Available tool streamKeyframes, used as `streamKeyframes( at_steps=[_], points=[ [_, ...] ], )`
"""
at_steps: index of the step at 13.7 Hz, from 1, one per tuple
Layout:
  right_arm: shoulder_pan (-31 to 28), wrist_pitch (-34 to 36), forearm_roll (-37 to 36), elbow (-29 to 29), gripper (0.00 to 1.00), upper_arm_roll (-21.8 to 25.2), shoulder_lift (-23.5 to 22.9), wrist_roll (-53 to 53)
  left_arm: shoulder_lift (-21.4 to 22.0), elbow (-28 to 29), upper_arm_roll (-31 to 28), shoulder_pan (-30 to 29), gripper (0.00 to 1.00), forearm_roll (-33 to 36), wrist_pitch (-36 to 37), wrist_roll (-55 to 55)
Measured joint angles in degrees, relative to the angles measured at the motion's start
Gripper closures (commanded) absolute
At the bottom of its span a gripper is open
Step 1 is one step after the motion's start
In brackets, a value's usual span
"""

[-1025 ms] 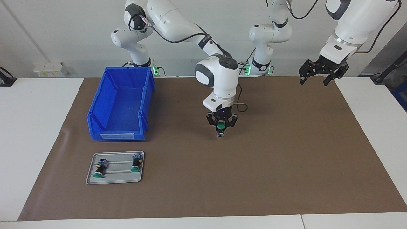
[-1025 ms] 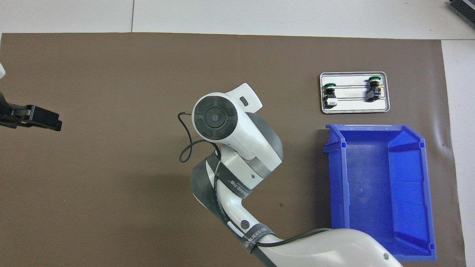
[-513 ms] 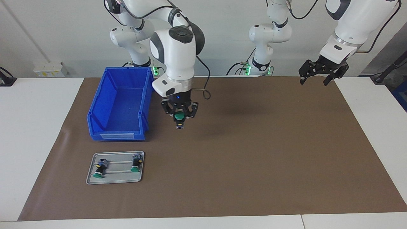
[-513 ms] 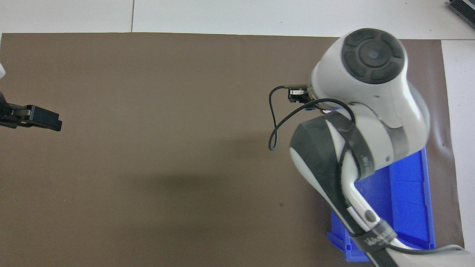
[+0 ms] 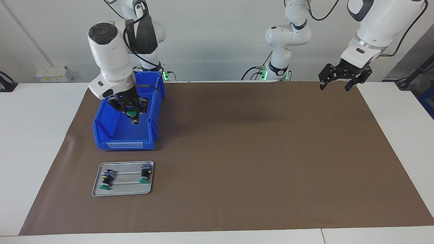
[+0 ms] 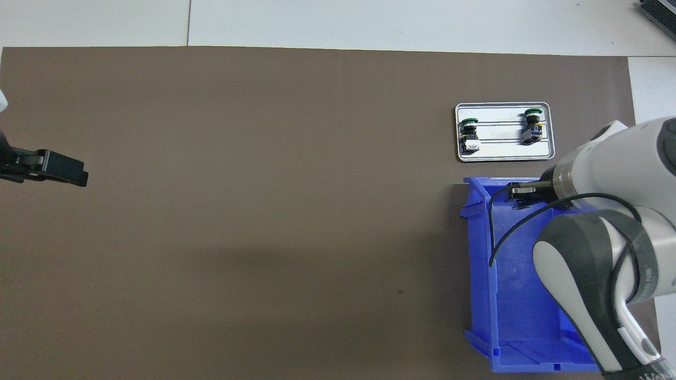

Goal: Place and press button with both arms
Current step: 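Carry the button with the right gripper over the blue bin and lower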

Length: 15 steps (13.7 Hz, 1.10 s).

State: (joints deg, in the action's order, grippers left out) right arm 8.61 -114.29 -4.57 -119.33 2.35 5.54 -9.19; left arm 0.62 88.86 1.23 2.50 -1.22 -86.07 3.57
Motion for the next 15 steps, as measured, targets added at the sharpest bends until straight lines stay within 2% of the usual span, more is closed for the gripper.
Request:
streamKeyframes(
  at_steps=[3,6,9,13,14,15],
  points=[
    [-3.6,-8.2,0.0,-11.7,1.0,0.0,4.8,4.8,0.0,0.0,0.0,0.0,0.0,0.0,0.0,0.0],
    [-6.8,-14.6,0.3,-17.3,1.0,0.0,6.1,8.4,0.0,0.0,0.0,0.0,0.0,0.0,0.0,0.0],
    [-8.7,-19.1,3.0,-20.5,1.0,0.0,5.5,11.7,0.0,0.0,0.0,0.0,0.0,0.0,0.0,0.0],
    [-9.2,-24.6,4.2,-21.4,0.99,0.0,1.8,12.7,0.0,0.0,0.0,0.0,0.0,0.0,0.0,0.0],
    [-9.2,-25.0,4.2,-21.4,0.89,0.0,1.2,12.7,0.0,0.0,0.0,0.0,0.0,0.0,0.0,0.0],
    [-9.2,-25.3,4.2,-21.4,0.82,0.0,0.8,12.7,0.0,0.0,0.0,0.0,0.0,0.0,0.0,0.0]
  ],
)
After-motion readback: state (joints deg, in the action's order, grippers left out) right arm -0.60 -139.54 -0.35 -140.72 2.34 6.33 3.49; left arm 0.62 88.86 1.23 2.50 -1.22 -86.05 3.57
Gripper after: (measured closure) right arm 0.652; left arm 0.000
